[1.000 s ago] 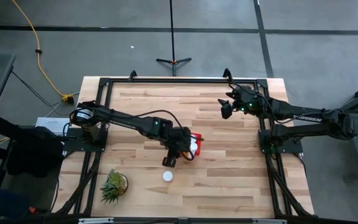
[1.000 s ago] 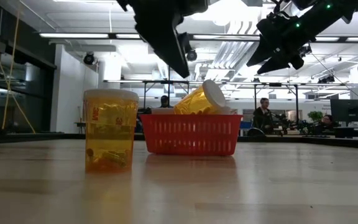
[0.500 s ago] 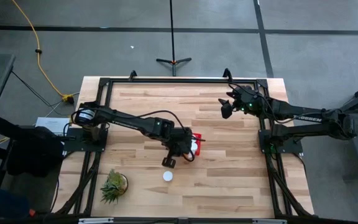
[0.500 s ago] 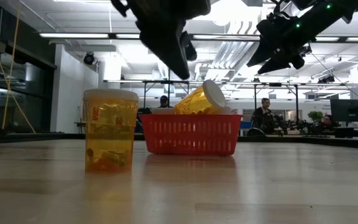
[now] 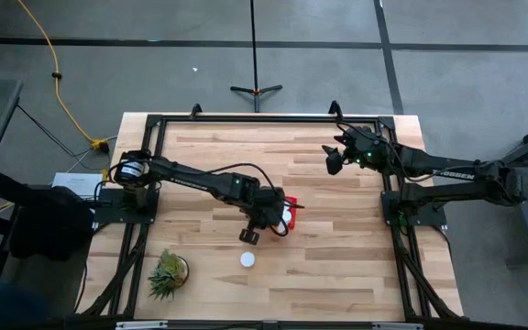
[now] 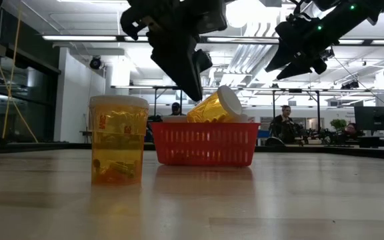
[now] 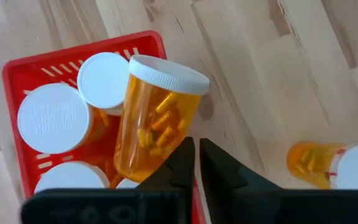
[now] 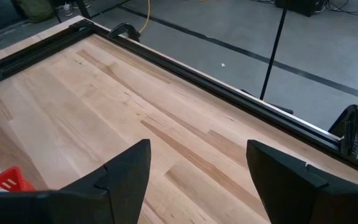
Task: Pick and place pill bottles into a basket
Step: Put the top orange pill bottle into the red bin, then put the orange pill bottle into the red bin
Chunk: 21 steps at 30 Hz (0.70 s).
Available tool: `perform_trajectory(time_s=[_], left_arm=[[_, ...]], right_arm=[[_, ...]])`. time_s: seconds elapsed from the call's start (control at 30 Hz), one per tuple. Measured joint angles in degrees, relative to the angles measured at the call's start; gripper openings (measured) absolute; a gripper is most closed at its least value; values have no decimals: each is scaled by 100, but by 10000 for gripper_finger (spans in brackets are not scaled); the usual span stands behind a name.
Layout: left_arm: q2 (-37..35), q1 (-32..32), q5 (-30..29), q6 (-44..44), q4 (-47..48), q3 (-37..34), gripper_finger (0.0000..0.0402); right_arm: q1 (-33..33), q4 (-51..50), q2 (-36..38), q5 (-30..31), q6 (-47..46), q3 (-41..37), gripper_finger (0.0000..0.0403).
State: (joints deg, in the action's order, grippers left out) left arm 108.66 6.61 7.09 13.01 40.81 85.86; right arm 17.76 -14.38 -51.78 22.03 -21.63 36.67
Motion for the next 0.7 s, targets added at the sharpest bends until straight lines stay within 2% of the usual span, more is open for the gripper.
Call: perform_trajectory(time_s=[0.13,0.23,0.3,0.5,0.7], left_arm=[[0,-130,19,38,48,0,27],[0,-256,9,68,58,0,23],[0,-333,11,68,59,0,28],[0,-446,94,70,58,0,81],[0,-434,196,86,64,0,67]], right_arm=[[0,1,1,26,0,0,256],[0,1,1,34,0,0,256],[0,2,1,35,1,0,256],[0,1,1,56,2,0,256],[0,1,0,56,2,0,256]])
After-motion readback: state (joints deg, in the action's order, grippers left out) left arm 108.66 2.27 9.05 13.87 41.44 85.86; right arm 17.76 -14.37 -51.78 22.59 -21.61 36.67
